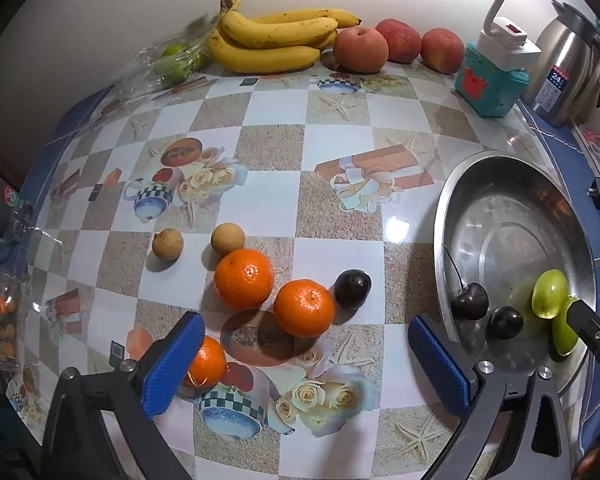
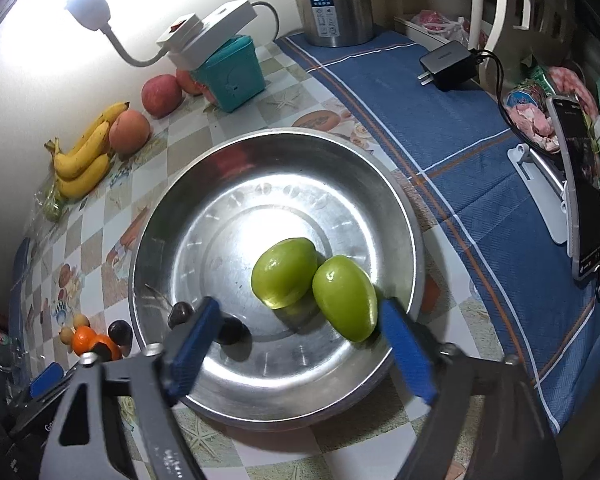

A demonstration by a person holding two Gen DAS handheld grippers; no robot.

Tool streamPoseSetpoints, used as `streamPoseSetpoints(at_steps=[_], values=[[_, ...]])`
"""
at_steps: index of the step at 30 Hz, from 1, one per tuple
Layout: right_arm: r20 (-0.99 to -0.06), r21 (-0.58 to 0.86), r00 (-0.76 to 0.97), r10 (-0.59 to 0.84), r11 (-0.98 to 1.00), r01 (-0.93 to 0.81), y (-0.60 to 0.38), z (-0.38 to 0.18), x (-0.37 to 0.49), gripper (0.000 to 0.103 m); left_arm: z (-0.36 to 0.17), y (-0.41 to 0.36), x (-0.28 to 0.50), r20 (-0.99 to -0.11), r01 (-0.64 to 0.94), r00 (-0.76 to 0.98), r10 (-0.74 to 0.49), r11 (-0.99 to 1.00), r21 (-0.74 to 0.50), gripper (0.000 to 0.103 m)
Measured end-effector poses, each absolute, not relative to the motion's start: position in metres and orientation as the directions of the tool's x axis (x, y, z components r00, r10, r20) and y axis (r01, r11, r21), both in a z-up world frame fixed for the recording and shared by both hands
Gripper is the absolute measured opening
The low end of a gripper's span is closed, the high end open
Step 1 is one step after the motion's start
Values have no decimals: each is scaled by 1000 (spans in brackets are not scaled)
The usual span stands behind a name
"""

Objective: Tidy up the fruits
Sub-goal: 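Withdraw both tools from the tray back toward the fruit cluster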

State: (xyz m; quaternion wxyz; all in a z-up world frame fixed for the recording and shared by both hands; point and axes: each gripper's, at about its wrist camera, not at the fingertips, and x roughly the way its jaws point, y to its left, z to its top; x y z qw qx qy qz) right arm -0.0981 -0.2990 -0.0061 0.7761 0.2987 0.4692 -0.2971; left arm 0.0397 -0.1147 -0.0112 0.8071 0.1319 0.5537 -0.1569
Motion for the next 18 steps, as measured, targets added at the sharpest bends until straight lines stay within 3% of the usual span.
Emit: streamPoseSetpoints(at_steps=[12, 15, 18], values=[[-910, 168, 375, -177, 668, 725, -293, -8, -94, 86, -12, -112, 41, -931, 388, 350, -103, 920, 44, 103], [-908, 174, 381, -172, 674, 718, -292, -8, -92, 99, -12, -110, 41, -926, 383, 365, -92, 922, 59, 103], [-903, 173, 391, -177, 684, 709, -290, -6, -90, 101, -11, -108, 41, -922, 377, 378, -83, 924, 71, 103]])
